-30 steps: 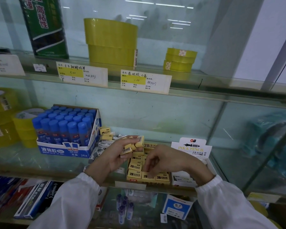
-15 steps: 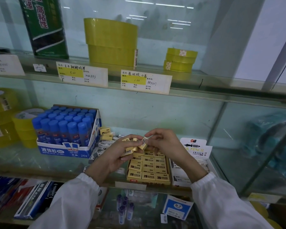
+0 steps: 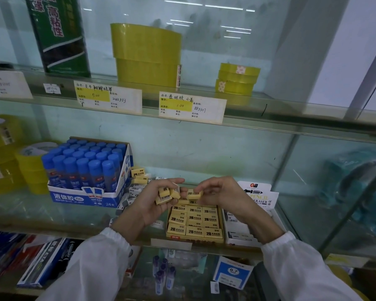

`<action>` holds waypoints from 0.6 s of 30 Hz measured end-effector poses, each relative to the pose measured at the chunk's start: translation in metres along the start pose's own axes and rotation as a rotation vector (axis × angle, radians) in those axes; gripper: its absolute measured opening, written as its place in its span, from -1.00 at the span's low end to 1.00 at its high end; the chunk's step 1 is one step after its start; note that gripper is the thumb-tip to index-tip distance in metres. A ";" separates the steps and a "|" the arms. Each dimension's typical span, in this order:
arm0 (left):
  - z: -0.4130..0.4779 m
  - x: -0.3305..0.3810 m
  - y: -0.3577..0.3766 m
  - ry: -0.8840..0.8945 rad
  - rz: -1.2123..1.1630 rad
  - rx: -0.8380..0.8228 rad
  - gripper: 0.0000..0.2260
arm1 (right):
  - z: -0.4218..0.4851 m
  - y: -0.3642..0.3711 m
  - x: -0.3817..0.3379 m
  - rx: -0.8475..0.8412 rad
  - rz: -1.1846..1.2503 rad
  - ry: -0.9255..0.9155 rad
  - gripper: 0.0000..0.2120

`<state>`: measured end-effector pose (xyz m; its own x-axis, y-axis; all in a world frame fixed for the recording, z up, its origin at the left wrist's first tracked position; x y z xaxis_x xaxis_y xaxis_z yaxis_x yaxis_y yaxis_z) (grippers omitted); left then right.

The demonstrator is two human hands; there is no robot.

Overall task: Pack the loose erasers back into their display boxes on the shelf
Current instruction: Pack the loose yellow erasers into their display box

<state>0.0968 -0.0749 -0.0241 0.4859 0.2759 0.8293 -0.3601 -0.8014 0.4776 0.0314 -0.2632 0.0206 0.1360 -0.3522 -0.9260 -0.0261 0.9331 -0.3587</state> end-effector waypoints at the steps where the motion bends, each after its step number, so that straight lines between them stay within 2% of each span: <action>1: 0.000 0.000 0.000 0.001 -0.012 -0.005 -0.64 | 0.000 0.000 0.001 0.009 -0.014 -0.024 -0.80; 5: -0.002 0.001 -0.001 -0.006 -0.106 -0.047 -0.60 | 0.002 -0.002 0.003 0.029 -0.138 -0.080 -0.81; 8: -0.002 0.000 -0.001 -0.012 -0.145 -0.059 -0.56 | 0.002 -0.002 0.003 -0.062 -0.159 -0.052 -0.76; 13: 0.000 -0.001 0.001 -0.010 -0.035 -0.043 -0.60 | -0.004 0.003 0.007 -0.283 -0.306 -0.024 -0.77; 16: -0.005 0.000 0.007 -0.030 0.047 -0.033 -0.63 | -0.006 0.007 0.008 -0.338 -0.443 -0.053 -0.82; 18: -0.007 0.000 0.009 -0.045 0.046 -0.008 -0.62 | -0.006 0.008 0.009 -0.335 -0.448 -0.051 -0.84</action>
<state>0.0880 -0.0779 -0.0174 0.5035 0.2146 0.8369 -0.3891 -0.8085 0.4414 0.0268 -0.2595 0.0087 0.2540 -0.6972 -0.6704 -0.2666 0.6158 -0.7414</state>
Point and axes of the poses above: each hand's wrist, its own z-axis towards the middle knuckle, its own y-axis out of the palm, x = y × z, the point moved 2 cm from there along z, towards the middle knuckle, and after that the axes turned 6 degrees about -y, right-handed, at the moved point
